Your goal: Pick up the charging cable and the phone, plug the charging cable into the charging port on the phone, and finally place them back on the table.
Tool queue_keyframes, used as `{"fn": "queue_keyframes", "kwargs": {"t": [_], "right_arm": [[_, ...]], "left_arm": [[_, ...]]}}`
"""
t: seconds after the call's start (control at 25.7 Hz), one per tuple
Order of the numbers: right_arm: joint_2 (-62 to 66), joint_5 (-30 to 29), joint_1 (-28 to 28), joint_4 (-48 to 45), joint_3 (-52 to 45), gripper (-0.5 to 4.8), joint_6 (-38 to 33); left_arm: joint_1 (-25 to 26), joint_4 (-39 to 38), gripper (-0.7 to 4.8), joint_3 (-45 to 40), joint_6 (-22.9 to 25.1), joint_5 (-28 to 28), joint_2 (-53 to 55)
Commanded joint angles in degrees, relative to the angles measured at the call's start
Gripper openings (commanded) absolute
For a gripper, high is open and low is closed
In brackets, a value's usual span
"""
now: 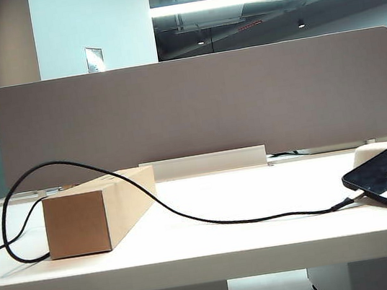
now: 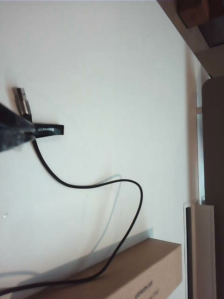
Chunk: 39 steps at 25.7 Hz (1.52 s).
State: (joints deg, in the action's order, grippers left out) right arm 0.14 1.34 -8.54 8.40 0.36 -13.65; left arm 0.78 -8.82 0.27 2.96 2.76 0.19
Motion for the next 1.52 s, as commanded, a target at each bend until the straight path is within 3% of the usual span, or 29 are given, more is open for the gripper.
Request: {"fn": "queue_keyframes", "kwargs": {"t": [0.04, 0.19, 0.39, 0.97, 1.17, 1.4, 1.52], "right_arm": [[-0.09, 0.46, 0.07, -0.96, -0.35, -0.01, 0.24], [-0.09, 0.70, 0.07, -1.20, -0.35, -0.01, 0.35], [-0.07, 7.98, 0.07, -3.61, -0.35, -0.01, 3.56], [-0.09, 7.82, 0.85, -2.58, -0.35, -0.01, 5.09], [-0.15, 0.92, 12.98, -3.13, -0.35, -0.01, 7.28], [-0.15, -7.50, 14.16, -5.81, -0.35, -0.01, 12.28], [-0.15, -5.66, 13.59, -5.42, -0.35, -0.01, 12.52]], "left_arm": [[0.07, 0.31, -0.05, 0.17, -0.17, -0.20, 0.04], [0.09, 0.31, -0.05, 0.17, -0.17, -0.20, 0.04], [0.09, 0.31, -0.05, 0.17, -0.17, -0.20, 0.04], [0.09, 0.31, -0.05, 0.17, -0.17, -0.22, 0.04], [0.09, 0.31, -0.05, 0.17, -0.17, -0.20, 0.04], [0.09, 0.28, -0.05, 0.17, -0.17, -0.20, 0.04], [0.09, 0.31, -0.05, 0.17, -0.17, -0.20, 0.04]]}}
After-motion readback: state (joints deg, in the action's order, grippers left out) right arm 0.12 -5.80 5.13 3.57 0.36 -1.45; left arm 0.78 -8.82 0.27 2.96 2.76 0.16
